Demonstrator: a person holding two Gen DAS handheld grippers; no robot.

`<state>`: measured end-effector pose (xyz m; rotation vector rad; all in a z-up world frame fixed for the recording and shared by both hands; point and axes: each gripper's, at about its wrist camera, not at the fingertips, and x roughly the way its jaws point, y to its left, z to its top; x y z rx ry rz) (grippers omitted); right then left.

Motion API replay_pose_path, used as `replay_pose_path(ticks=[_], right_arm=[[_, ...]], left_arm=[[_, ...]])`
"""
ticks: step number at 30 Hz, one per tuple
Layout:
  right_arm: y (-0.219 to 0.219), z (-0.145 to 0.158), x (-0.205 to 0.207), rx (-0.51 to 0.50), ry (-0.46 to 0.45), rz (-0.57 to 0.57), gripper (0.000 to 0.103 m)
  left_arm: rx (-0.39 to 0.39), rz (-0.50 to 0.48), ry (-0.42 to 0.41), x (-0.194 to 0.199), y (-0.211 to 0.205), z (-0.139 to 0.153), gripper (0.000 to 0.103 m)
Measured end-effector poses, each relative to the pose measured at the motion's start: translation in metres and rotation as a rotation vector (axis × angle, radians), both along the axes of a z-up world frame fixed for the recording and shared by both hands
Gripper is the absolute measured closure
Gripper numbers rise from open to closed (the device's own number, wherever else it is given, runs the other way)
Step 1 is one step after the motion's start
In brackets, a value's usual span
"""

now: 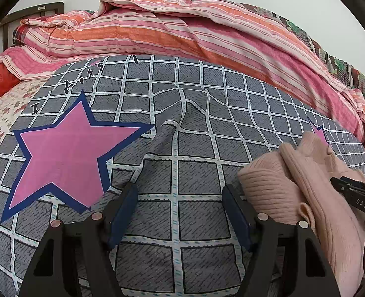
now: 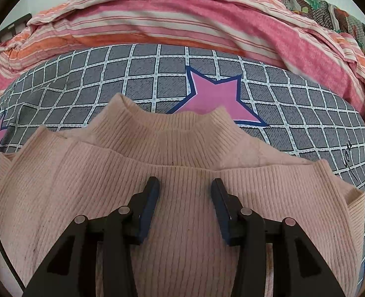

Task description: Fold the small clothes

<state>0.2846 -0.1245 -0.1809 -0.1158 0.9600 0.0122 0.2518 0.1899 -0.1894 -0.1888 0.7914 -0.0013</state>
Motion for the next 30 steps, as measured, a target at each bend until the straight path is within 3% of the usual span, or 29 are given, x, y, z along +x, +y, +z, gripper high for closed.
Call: replay_pose_path(ticks=[15, 30], right_arm=[[0.0, 0.009, -0.003, -0.016, 0.071, 0.01, 0.059], [0.006, 0.031, -0.083, -0.016, 0.012, 0.026, 0.059]], left_arm=[[-0.026, -0.007, -0.004, 0.0, 0.003, 0.0, 0.034], [-0.052, -0.013, -0.01, -0.001, 0.006, 0.0, 0.032]])
